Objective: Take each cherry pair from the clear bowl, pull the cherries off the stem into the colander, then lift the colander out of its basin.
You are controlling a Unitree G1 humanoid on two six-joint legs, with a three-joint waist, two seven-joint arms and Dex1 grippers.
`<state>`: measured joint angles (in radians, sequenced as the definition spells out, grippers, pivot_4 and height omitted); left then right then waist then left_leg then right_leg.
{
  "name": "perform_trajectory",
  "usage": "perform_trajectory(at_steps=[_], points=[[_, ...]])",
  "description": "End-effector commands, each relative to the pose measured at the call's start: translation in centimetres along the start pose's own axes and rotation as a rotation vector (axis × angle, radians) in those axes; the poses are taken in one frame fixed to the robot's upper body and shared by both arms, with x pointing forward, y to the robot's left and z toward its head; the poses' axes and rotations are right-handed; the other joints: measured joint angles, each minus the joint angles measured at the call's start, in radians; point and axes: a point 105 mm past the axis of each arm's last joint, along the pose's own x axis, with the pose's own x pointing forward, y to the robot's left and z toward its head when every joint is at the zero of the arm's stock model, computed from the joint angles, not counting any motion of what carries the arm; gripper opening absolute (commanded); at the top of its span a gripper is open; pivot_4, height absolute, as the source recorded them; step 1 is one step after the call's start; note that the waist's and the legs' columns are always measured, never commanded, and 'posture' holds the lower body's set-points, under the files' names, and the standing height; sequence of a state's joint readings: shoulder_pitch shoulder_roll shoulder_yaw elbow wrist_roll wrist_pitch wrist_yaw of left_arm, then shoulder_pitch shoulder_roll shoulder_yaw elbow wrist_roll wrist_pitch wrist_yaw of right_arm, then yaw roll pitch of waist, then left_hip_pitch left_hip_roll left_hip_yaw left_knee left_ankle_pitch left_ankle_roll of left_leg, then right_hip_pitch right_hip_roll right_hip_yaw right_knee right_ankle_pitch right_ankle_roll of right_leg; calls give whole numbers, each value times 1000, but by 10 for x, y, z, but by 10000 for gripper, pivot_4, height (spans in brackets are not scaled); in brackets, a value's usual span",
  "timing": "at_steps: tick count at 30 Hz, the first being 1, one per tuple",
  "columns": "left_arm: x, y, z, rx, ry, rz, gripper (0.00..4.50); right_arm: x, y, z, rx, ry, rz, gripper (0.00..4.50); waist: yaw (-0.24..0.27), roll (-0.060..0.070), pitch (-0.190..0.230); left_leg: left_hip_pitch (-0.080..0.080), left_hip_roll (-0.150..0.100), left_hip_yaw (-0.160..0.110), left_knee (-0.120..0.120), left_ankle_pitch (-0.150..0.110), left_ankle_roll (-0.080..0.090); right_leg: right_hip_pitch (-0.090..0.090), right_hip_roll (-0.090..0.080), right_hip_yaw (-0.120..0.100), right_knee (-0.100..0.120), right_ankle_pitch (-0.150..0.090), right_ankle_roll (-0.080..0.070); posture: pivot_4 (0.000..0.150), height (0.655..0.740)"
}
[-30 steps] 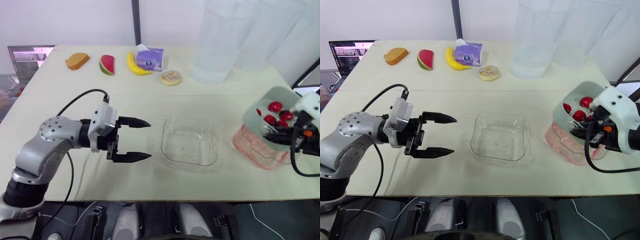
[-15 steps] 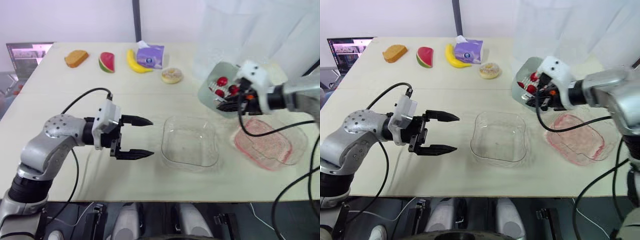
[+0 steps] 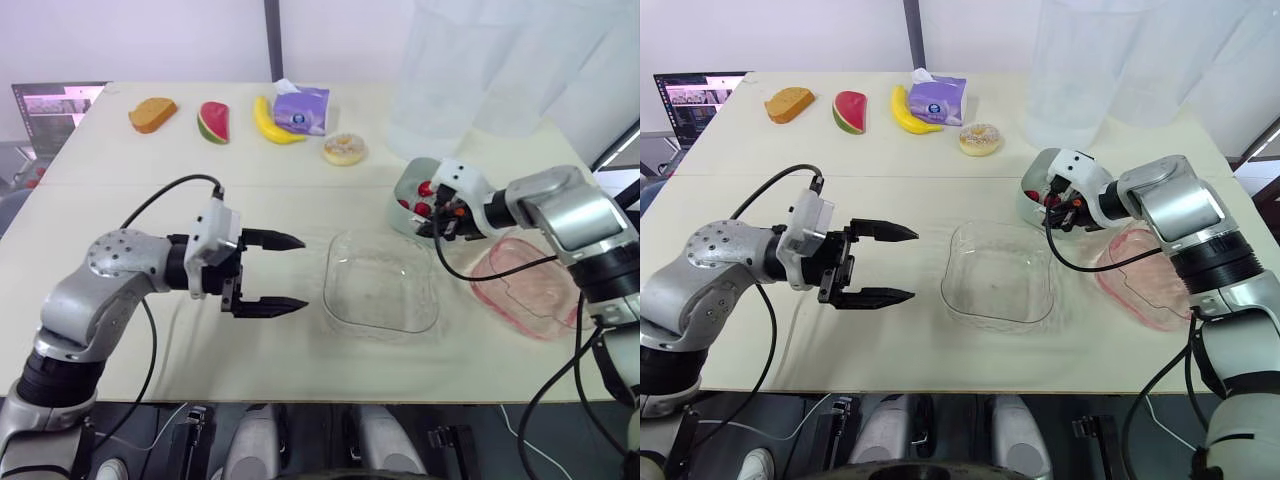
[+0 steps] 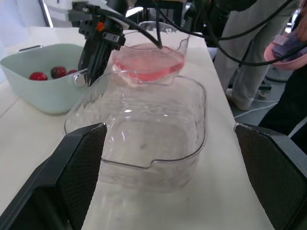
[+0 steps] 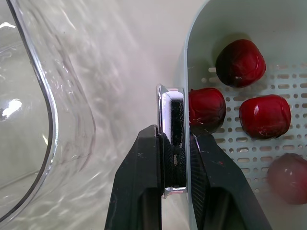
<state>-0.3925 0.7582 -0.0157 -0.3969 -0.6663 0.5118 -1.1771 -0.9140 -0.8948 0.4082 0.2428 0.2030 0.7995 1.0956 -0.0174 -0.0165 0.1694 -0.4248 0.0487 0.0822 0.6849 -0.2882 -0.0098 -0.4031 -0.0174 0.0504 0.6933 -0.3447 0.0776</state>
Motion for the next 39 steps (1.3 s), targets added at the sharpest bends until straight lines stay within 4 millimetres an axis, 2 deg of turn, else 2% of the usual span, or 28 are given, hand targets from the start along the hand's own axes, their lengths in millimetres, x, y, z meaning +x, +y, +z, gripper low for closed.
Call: perform_trajectory(at_steps=[1, 2, 4, 8, 9, 13, 15, 18, 22, 25, 27, 32, 35, 39], points=[[-3, -1, 8, 37, -14, 7, 45000, -5, -7, 6, -2, -23, -27, 12639, 0, 0, 0, 0, 0, 0, 0, 0, 0, 0, 0, 0, 1, 0, 0, 1500, 7400], [-3, -1, 8, 38, -13, 7, 45000, -4, -7, 5, 0, -21, -27, 14923, 0, 0, 0, 1, 0, 0, 1, 1, 0, 0, 0, 0, 3, 0, 0, 1500, 7400], [-2, -1, 8, 38, -13, 8, 45000, -7, -8, 6, 7, -29, -32, 24662, 0, 0, 0, 1, 0, 0, 1, 1, -1, -1, 0, 0, 4, 0, 0, 1500, 7400], [-4, 3, 10, 30, -17, 37, 45000, -32, -10, 21, 0, -80, -66, 43737, 1, 0, 0, 1, 0, 0, 1, 1, -1, -2, 0, 0, 5, 0, 0, 1500, 7400], [-4, 4, 10, 30, -15, 44, 45000, -36, -9, 22, -4, -85, -70, 44508, 1, 0, 0, 0, 0, 0, 1, 1, -1, -2, 0, 0, 5, 0, 0, 1500, 7400], [-9, 13, 11, -8, -37, 115, 45000, -77, -3, 39, -13, -160, -131, 44508, 2, 0, 0, 0, 0, 0, 1, 1, -1, -2, 0, 0, 5, 0, 0, 1500, 7400], [-12, 16, 11, -23, -35, 162, 45000, -100, 8, 45, 17, -238, -142, 44508, 3, 0, 0, 0, 0, 0, 0, 1, -1, -2, 0, 0, 5, 0, 0, 1500, 7400], [-16, 18, 11, -41, -30, 213, 45000, -116, 25, 40, 53, -285, -146, 44508, 3, 0, 0, 0, 0, -2, 0, 1, -1, -1, 0, -1, 5, 0, 0, 1500, 7400], [-29, 18, 8, -97, -19, 291, 45000, -132, 62, 11, 82, -381, -163, 44508, 6, -1, -1, 1, 0, -3, 0, 1, -1, 1, 0, -1, 4, 0, 0, 1500, 7400], [-40, 15, 5, -142, -18, 326, 45000, -139, 90, -15, 74, -437, -191, 44508, 6, -1, -1, 1, 0, -3, 0, 1, -1, 2, 0, -1, 4, 0, 0, 1500, 7400], [-46, 14, 2, -157, -17, 346, 45000, -145, 107, -23, 97, -504, -169, 44508, 5, -1, -1, 4, 0, -4, 0, 1, -1, 5, 1, -1, 3, 0, 0, 1500, 7400], [-60, 10, -7, -172, 14, 340, 45000, -158, 121, -44, 146, -605, -233, 44508, -1, -1, -1, 23, 0, -3, -4, 1, -2, 26, 2, -1, -3, 0, 0, 1500, 7400], [-69, 8, -17, -189, 60, 330, 45000, -145, 133, -64, 184, -548, -229, 44508, -1, -2, -1, 34, 1, -3, -10, 0, -1, 36, 3, -1, -10, -1, -1, 1500, 7400], [-73, 7, -25, -190, 100, 328, 45000, -142, 133, -72, 204, -558, -246, 44508, -4, -2, -1, 34, 0, -1, -11, 0, -1, 36, 1, 0, -11, 0, -1, 1500, 7400]])
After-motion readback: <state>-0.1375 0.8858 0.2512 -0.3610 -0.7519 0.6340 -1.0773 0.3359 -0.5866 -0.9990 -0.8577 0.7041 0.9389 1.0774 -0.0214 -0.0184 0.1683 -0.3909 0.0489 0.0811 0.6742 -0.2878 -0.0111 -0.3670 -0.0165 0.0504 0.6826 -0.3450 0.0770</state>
